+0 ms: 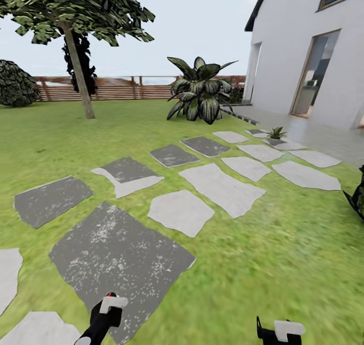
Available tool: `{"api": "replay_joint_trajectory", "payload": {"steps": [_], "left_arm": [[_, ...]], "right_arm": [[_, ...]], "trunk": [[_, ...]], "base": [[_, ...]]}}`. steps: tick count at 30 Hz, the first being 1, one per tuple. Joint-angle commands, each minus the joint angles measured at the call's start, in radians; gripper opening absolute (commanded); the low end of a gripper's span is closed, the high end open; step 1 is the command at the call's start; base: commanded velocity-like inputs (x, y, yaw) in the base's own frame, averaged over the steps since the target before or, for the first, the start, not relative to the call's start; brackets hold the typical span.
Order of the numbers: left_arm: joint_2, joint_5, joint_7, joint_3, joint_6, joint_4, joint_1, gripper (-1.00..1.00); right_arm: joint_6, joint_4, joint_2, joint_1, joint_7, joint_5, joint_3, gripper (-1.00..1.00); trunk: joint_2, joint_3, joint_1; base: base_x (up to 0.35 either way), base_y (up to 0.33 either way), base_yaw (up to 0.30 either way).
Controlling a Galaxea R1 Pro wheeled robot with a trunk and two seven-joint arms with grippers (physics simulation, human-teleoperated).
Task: Pick up the pesticide atomizer in the garden and spray insectifuge to fully cover both potted plants in the garden.
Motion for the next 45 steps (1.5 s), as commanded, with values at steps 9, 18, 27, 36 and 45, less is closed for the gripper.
{"api": "replay_joint_trajectory", "payload": {"steps": [9, 18, 27, 36, 45], "left_arm": [[0.034, -0.002, -0.011, 0.021, -0.005, 0.029, 0.042, -1.00], [0.043, 0.000, -0.009, 0.021, -0.009, 0.030, 0.053, -1.00], [0.042, 0.001, -0.010, 0.019, -0.008, 0.031, 0.053, -1.00], [0.039, 0.001, -0.011, 0.019, -0.010, 0.048, 0.053, -1.00], [0.037, 0.002, -0.009, 0.019, -0.014, 0.051, 0.053, -1.00]], "right_arm": [[-0.002, 0.001, 0.001, -0.001, -0.005, 0.011, -0.003, 1.00], [-0.002, 0.001, 0.001, -0.001, -0.005, 0.011, -0.003, 1.00], [-0.002, 0.001, 0.001, -0.001, -0.003, 0.011, -0.002, 1.00], [-0.002, 0.001, -0.001, -0.001, -0.002, 0.013, -0.002, 1.00], [-0.002, 0.001, -0.001, -0.001, -0.002, 0.011, -0.003, 1.00]], "trunk": [[0.000, -0.001, 0.000], [0.000, -0.001, 0.000], [0.000, -0.001, 0.000], [0.000, -0.001, 0.000], [0.000, -0.001, 0.000]], "base": [[0.336, 0.000, -0.300], [0.337, 0.000, -0.300], [0.337, 0.000, -0.150], [0.337, 0.000, -0.001], [0.336, 0.000, 0.000]]}}
